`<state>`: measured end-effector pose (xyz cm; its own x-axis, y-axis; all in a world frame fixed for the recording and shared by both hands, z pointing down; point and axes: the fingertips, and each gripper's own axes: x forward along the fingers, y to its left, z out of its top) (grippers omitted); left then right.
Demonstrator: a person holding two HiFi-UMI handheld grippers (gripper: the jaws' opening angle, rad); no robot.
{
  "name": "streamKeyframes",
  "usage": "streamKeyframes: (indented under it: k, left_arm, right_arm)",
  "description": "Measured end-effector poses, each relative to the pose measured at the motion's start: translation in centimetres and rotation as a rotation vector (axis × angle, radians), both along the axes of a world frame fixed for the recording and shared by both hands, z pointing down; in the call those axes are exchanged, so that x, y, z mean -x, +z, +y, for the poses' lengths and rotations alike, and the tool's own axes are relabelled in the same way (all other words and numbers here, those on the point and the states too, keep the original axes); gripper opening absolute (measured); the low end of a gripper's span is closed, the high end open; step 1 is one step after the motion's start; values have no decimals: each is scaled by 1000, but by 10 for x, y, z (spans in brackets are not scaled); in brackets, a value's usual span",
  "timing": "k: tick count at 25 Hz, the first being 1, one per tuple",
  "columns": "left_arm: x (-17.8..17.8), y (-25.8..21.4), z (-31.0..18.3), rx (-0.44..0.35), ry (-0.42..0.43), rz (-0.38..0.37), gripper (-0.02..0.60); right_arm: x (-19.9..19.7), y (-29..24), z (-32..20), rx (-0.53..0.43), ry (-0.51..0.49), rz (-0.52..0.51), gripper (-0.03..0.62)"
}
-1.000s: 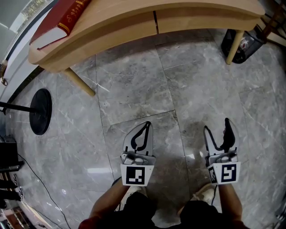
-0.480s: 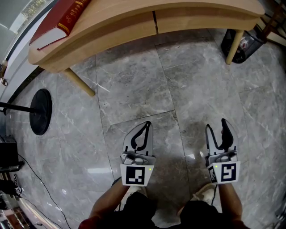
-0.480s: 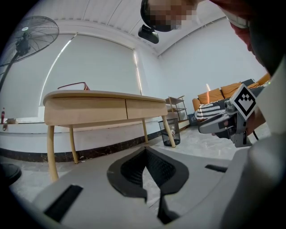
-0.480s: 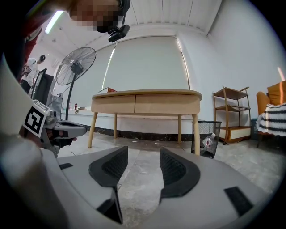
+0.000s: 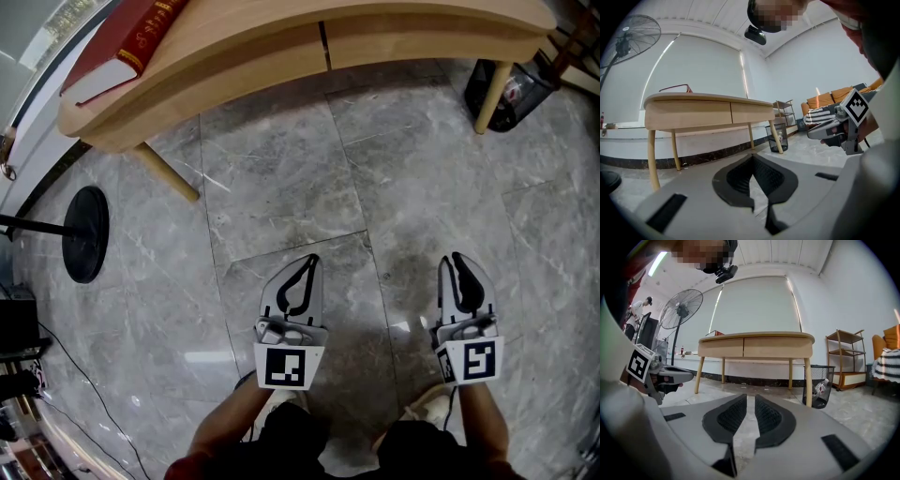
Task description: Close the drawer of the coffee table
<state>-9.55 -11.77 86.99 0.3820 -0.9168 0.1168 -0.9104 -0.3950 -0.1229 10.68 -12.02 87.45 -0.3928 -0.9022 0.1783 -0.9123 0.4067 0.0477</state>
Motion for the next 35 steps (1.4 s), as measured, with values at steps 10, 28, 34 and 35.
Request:
streamKeyframes:
  k: [10,28,34,35]
  left_arm:
    - [-5,6,-3,14,27,-40,6]
    - [-7,34,-22,76,13,-8,6]
    - [-9,38,-33,124,50,-38,6]
    - [-8,32,-34,139,37,3,6]
  right_arm:
    - [-4,12,-4,52,14,10,-2]
    - [-4,44,-19,113,4,48,-2]
    - [-7,44,-33,125,23,71,-2]
    - [-8,37,-33,134,30,72,-2]
